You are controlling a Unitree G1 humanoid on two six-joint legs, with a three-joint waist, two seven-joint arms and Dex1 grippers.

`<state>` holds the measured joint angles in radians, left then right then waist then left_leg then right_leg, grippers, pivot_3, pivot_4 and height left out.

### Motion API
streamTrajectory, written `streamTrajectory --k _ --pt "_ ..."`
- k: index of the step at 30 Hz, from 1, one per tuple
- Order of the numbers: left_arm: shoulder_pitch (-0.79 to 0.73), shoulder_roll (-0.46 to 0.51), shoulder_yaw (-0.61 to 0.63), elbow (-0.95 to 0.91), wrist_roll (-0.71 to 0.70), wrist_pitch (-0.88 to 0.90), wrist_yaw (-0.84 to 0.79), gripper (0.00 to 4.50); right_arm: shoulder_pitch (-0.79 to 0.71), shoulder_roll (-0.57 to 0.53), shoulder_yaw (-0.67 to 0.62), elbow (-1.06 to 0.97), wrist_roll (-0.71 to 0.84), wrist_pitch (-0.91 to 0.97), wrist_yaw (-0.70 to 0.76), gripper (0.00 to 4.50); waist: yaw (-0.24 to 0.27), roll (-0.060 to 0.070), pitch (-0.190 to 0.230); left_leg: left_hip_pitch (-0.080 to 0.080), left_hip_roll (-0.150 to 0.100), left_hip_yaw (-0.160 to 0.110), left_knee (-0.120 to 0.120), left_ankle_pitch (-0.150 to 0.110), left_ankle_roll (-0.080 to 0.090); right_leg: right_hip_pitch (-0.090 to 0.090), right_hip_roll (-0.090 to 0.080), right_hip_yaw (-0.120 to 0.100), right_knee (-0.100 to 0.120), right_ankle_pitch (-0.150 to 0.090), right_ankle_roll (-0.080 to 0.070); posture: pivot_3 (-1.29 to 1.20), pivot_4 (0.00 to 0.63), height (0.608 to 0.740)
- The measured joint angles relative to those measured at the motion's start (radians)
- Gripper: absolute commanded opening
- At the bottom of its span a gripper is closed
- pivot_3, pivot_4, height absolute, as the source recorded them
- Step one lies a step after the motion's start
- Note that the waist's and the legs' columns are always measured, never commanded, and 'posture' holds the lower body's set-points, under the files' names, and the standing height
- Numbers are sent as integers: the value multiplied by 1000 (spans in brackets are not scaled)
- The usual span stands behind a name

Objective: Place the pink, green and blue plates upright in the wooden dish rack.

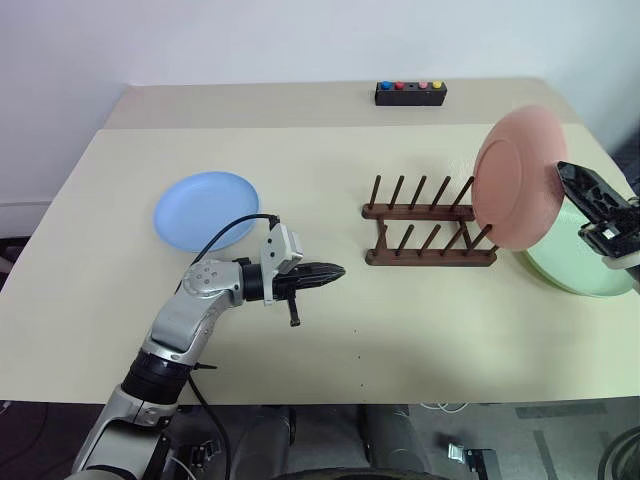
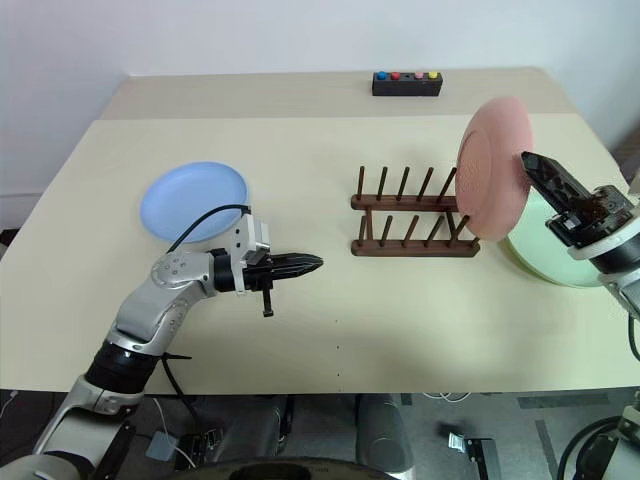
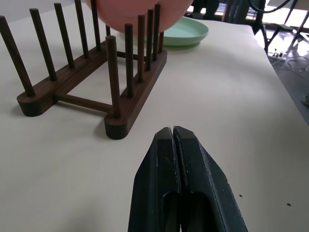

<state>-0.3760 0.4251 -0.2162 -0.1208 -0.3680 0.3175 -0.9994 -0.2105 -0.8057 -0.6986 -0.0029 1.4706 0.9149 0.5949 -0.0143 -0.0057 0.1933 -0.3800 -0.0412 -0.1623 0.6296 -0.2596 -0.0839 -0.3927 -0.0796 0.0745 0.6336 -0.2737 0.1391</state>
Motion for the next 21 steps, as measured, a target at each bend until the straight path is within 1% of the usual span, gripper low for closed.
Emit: streamTrajectory --k 3,8,12,16,19,21 --pt "0 0 0 0 3 0 0 0 0 0 -1 4 -16 0 -6 3808 0 0 0 0 0 0 0 0 0 0 0 0 0 0 0 0 150 740" --pt "0 0 0 0 6 0 0 0 9 0 -29 14 -53 -10 -17 3808 0 0 0 0 0 0 0 0 0 0 0 0 0 0 0 0 150 740" --pt "7 1 0 -4 6 0 1 0 63 -21 -62 24 -128 -36 3 3808 2 0 0 -1 0 0 0 0 0 0 0 0 0 0 0 0 150 740" --pt "16 6 1 -11 6 2 1 0 204 -119 -124 -2 -280 -109 123 3808 2 0 0 -2 0 0 0 0 0 -1 0 0 0 0 0 0 150 740" --pt "18 10 1 -18 7 2 -1 0 368 -198 -147 -20 -457 -197 241 3808 1 0 0 -1 0 0 0 0 0 -1 0 0 -1 0 1 0 150 740" --pt "18 14 2 -18 6 1 -5 0 448 -222 -142 -26 -570 -254 298 4344 -2 0 0 -1 0 1 1 0 0 0 0 0 -1 0 1 0 150 740"
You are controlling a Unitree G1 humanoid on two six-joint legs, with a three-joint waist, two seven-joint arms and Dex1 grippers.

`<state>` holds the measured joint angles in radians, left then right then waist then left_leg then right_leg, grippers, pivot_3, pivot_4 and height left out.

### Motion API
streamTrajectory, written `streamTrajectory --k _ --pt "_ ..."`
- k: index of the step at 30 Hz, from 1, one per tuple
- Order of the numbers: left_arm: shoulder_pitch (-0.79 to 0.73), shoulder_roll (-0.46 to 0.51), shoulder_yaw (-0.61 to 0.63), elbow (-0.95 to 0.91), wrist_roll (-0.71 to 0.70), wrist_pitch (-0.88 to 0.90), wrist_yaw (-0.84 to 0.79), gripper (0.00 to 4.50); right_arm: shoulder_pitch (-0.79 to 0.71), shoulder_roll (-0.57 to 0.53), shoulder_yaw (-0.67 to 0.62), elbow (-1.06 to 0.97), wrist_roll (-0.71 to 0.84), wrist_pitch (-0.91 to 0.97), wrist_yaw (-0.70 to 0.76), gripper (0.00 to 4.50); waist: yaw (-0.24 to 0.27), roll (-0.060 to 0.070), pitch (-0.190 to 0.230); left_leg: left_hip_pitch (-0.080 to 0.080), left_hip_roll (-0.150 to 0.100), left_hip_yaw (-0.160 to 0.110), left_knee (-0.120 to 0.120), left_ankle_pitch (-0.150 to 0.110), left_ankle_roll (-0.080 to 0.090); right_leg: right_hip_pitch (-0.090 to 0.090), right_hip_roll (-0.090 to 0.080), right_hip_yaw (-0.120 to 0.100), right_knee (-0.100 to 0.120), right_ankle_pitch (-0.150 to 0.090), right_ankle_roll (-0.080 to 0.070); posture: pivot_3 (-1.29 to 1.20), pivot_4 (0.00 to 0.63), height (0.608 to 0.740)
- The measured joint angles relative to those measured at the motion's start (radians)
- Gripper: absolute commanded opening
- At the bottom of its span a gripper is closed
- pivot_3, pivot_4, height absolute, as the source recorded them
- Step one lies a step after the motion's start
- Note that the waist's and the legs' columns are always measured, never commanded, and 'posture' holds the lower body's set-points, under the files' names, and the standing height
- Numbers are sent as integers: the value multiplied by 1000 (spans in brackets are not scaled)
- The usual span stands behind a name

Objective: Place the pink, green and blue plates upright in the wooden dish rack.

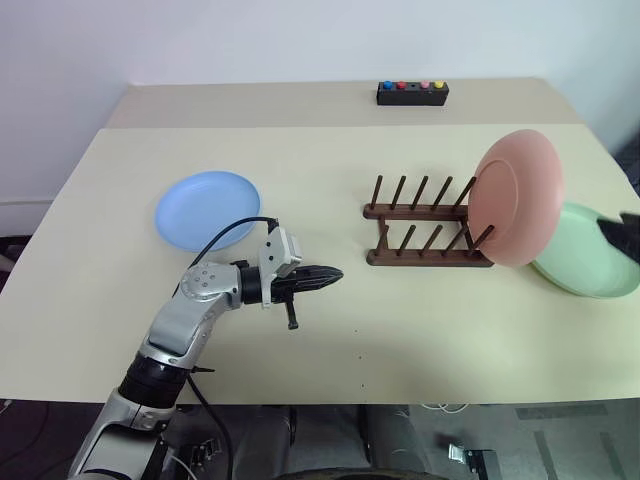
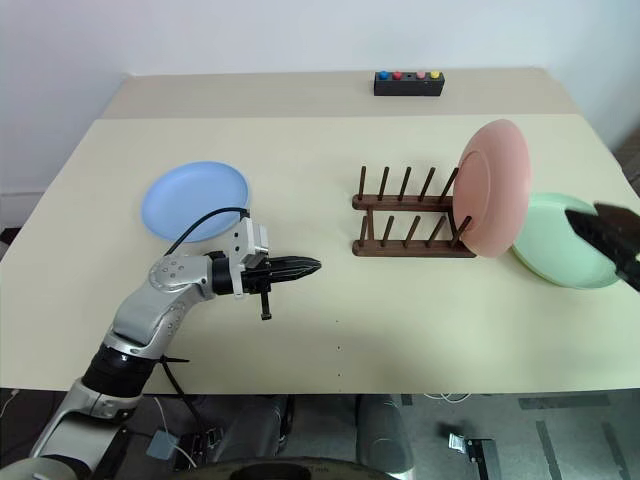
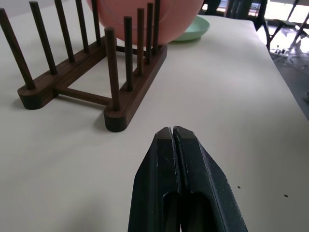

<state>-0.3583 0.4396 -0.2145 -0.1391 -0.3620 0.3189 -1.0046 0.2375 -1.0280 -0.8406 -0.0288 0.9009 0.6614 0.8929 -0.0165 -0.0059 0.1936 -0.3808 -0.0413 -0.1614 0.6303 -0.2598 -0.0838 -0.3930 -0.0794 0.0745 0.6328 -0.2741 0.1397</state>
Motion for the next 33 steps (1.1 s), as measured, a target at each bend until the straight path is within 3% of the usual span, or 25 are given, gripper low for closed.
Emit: streamTrajectory --k 7,11,16,19,26,33 --pt "-40 0 -1 0 -19 -1 -58 0 67 -73 254 51 -471 -286 -16 4462 -2 0 0 2 0 2 0 0 0 1 0 1 0 0 0 0 150 740" --pt "-46 12 -8 -13 -19 -2 -79 0 -37 -74 415 133 -629 -399 -42 4462 -5 0 0 2 0 2 -1 0 0 1 -1 2 0 0 0 0 150 740" --pt "-47 26 -13 -82 -19 19 -83 0 -153 -70 527 216 -738 -501 -52 4462 -2 -1 1 2 0 2 0 0 0 1 -1 2 0 0 0 0 150 740" --pt "-44 32 -34 -125 -19 38 -78 0 -226 -55 579 287 -786 -550 -71 3624 -1 -1 1 2 0 2 0 0 0 2 -1 2 0 0 0 0 150 740" --pt "-19 43 -49 -188 -18 68 -51 0 -255 -44 605 374 -830 -609 -89 53 -1 -1 1 2 0 2 0 0 0 2 -1 2 0 0 0 0 150 740" --pt "-16 41 -51 -192 -19 73 -35 0 -156 -42 542 303 -840 -614 -118 19 3 -1 1 4 0 2 0 0 0 4 -1 2 0 0 0 0 150 740"
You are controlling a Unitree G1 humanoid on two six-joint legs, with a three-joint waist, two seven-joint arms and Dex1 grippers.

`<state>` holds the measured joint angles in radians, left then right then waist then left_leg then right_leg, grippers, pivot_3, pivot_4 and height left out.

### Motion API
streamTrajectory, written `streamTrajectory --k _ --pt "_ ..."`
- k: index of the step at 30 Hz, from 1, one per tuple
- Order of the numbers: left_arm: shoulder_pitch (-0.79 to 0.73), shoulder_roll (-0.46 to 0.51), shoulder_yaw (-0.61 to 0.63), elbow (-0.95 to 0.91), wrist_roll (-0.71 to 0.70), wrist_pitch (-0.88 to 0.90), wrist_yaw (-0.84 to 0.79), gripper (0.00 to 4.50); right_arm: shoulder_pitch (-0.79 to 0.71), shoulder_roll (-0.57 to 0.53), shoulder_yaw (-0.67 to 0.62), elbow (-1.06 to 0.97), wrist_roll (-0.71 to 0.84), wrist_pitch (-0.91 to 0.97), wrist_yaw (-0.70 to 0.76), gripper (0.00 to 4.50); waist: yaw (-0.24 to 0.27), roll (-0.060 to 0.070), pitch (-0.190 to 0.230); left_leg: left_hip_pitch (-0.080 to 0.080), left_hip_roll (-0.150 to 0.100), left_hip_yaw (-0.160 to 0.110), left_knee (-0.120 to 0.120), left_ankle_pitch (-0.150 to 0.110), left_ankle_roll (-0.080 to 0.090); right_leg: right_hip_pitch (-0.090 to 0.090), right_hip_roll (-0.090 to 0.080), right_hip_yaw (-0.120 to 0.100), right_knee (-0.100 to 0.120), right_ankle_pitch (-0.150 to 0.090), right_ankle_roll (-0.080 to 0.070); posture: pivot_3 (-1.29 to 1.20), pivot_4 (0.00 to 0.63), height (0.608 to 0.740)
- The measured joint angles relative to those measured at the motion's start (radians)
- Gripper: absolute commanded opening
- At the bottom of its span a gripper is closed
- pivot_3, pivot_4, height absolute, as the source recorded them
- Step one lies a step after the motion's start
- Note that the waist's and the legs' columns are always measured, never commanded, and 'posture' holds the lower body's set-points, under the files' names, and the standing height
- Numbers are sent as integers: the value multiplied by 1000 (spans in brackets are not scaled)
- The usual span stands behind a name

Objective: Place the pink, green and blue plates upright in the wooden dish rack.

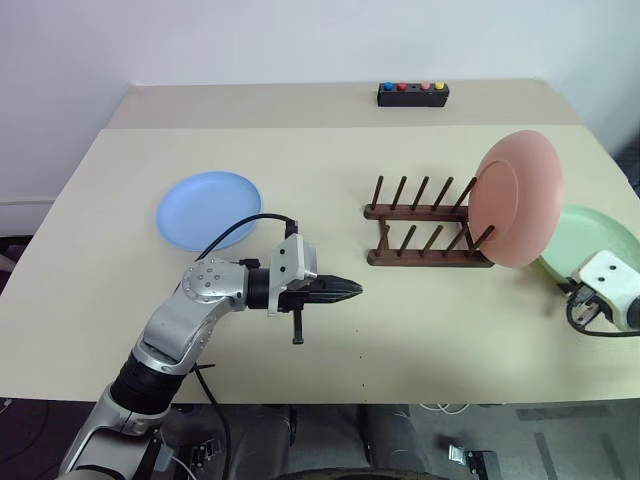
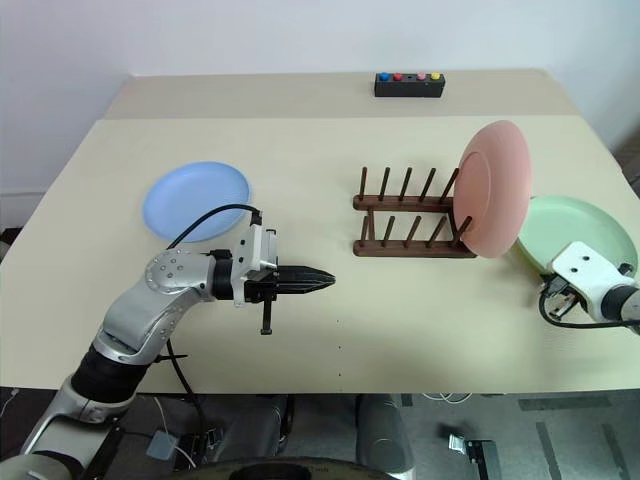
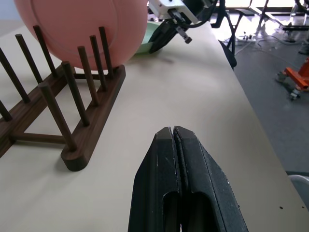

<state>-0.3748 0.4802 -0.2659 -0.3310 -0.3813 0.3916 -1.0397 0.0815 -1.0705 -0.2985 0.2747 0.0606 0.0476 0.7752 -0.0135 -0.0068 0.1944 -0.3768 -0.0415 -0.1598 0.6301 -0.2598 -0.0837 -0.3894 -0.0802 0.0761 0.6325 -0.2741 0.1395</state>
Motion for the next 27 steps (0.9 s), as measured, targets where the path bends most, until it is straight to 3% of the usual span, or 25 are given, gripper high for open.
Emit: streamTrajectory --k 7,12,20,27 --pt "-3 -10 -6 3 0 -2 -1 0 101 5 -194 -145 -37 91 -117 19 -6 1 -1 0 0 1 0 0 0 0 0 1 0 0 0 0 150 740" --pt "-19 -23 -22 39 3 -19 -3 0 -12 5 -279 -262 -53 95 -210 19 -8 2 -1 1 0 1 0 0 0 0 0 1 1 0 0 0 150 740" --pt "-52 -28 -9 127 30 -79 5 0 -349 -5 -192 -385 -5 56 -240 19 -7 2 -1 0 0 1 -1 0 0 -1 0 1 0 0 0 0 150 740" --pt "-36 -4 48 174 51 -106 35 0 -610 115 -35 -573 284 156 -142 19 -6 2 0 -1 1 0 -1 0 0 -2 0 1 0 0 0 0 150 740"
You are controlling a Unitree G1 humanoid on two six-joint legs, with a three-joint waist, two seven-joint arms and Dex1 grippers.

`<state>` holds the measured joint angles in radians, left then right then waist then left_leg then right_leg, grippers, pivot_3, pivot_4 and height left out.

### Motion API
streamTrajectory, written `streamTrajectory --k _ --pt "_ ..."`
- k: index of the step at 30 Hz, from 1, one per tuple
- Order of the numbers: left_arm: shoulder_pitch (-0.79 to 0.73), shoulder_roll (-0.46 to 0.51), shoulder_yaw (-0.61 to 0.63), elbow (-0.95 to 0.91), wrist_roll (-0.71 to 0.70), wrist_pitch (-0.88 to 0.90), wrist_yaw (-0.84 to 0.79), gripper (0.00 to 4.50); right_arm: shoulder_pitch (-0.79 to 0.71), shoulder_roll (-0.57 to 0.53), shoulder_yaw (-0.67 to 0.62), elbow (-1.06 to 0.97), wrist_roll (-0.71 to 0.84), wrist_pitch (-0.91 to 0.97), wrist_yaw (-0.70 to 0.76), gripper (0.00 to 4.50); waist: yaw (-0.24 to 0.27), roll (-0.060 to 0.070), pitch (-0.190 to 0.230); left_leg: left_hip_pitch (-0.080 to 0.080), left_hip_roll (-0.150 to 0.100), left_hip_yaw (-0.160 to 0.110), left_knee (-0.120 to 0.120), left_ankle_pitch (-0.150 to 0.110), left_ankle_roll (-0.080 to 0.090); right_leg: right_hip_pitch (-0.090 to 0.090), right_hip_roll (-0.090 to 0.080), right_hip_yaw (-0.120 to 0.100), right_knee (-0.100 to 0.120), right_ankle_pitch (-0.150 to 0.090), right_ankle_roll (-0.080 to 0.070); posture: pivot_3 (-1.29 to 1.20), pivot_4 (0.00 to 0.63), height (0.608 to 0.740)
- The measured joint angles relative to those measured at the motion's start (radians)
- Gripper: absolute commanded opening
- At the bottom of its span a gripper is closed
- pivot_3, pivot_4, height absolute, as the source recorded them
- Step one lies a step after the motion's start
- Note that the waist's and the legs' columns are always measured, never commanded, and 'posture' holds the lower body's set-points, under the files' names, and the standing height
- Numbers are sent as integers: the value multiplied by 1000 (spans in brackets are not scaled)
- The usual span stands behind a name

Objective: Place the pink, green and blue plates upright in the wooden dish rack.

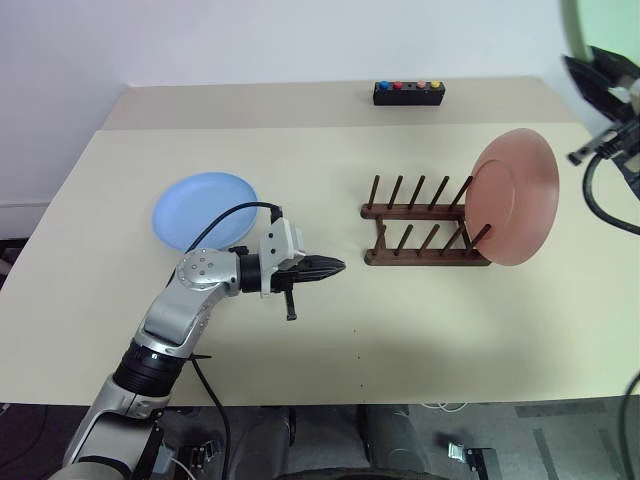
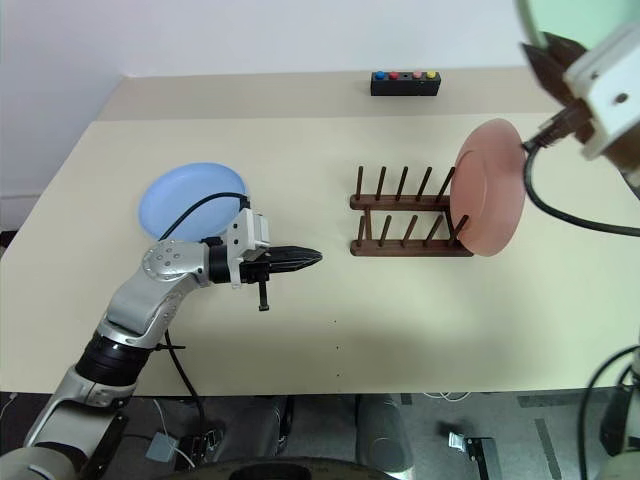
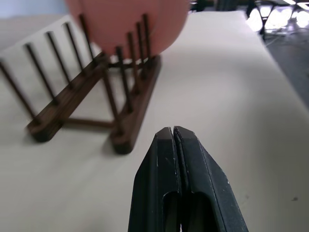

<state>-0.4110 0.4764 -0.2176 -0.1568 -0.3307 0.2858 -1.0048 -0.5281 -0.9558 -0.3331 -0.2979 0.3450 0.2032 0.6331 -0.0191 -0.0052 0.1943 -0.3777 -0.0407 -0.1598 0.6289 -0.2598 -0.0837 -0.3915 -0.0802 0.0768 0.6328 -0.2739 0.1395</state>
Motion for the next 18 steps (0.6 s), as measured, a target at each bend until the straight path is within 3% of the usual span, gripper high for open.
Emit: streamTrajectory --k 10,18 --pt "44 0 1 -3 6 -18 5 0 -26 174 -29 -114 608 452 -80 19 7 0 0 -10 -1 -6 1 0 0 -8 0 -5 2 1 -1 0 150 740" --pt "44 3 1 -3 6 -19 3 0 27 244 -111 -82 966 607 -269 19 6 0 0 -11 -1 -5 2 0 0 -9 0 -5 2 1 -1 0 150 740"
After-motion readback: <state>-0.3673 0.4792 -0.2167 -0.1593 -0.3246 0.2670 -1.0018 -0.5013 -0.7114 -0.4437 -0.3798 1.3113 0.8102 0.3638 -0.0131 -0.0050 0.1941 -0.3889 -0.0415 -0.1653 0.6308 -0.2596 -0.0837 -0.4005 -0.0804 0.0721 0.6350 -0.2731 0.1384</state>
